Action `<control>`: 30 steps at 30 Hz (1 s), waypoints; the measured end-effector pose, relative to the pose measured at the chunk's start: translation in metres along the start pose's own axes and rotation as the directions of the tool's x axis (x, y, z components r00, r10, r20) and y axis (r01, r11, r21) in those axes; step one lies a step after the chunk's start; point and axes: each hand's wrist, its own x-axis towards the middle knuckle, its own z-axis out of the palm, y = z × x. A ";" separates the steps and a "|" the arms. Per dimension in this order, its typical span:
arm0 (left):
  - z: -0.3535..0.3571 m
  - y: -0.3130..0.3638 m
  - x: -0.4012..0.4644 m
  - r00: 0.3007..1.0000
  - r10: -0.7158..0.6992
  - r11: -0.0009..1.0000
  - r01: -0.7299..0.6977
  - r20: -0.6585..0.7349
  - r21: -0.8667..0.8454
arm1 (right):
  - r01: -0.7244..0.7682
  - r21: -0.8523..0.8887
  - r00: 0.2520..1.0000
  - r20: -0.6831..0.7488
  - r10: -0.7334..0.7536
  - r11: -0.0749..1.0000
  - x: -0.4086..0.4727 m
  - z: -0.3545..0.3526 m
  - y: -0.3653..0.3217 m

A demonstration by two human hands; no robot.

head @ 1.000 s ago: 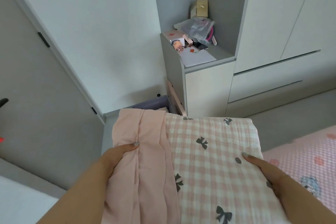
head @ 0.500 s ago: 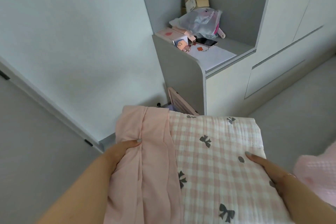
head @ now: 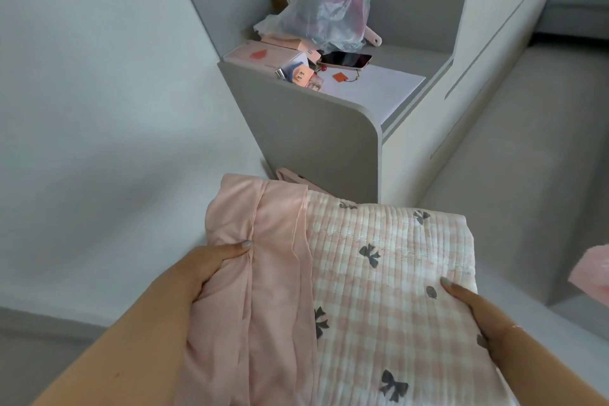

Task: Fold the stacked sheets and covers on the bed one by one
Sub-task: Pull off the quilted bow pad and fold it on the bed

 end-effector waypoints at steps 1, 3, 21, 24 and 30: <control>-0.004 0.009 0.018 1.000 0.007 1.000 -0.007 0.004 0.013 | 0.001 0.005 1.000 -0.014 -0.001 1.000 0.010 0.010 -0.006; -0.011 0.021 0.050 1.000 -0.001 0.999 0.000 0.027 0.049 | 0.022 0.043 0.999 -0.039 -0.020 0.999 0.025 0.029 -0.011; -0.003 0.068 0.308 0.883 -0.046 0.965 -0.082 0.468 0.249 | 0.325 0.431 0.824 -0.565 -0.030 0.842 0.118 0.153 0.021; -0.002 0.066 0.348 0.838 0.006 0.952 -0.171 0.545 0.252 | 0.383 0.460 0.768 -0.641 0.001 0.801 0.141 0.172 0.032; 0.011 0.036 0.401 0.810 0.026 0.954 -0.194 0.586 0.227 | 0.391 0.448 0.715 -0.698 0.042 0.804 0.175 0.196 0.034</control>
